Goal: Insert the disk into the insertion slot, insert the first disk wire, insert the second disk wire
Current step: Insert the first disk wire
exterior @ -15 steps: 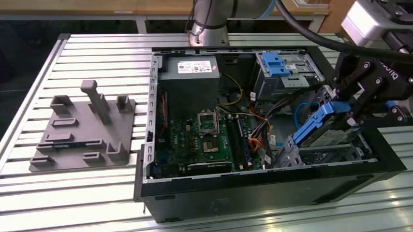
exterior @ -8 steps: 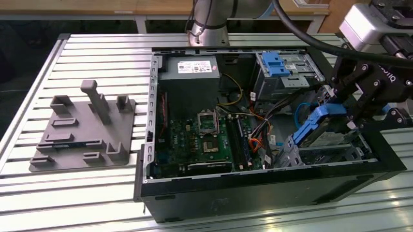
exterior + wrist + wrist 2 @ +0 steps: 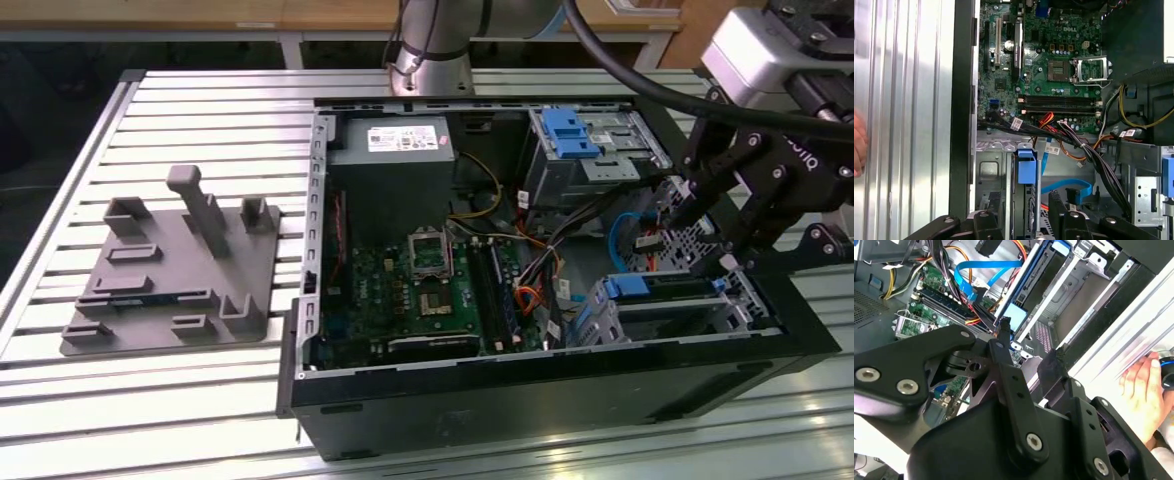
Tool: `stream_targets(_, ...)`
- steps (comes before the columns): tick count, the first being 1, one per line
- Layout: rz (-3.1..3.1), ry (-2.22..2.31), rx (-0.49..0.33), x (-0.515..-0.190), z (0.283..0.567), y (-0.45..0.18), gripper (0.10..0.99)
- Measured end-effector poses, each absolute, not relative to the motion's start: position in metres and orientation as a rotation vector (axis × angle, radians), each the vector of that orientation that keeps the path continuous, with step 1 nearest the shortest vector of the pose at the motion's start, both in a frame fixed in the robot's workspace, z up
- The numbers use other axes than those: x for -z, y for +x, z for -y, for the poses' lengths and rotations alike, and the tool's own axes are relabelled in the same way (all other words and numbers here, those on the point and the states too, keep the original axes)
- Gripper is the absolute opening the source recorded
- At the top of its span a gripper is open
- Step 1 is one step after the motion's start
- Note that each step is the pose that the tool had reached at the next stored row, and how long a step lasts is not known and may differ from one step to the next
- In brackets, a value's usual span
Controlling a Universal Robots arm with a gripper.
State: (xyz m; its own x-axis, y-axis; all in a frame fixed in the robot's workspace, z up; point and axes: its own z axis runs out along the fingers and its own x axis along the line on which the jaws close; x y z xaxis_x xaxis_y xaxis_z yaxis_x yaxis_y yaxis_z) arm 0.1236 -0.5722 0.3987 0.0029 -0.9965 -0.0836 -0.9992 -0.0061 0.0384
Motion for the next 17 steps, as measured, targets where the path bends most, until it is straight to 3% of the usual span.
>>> stream_targets(17,-2.197,-2.205,-0.126,-0.398,0.562,0.123,0.498)
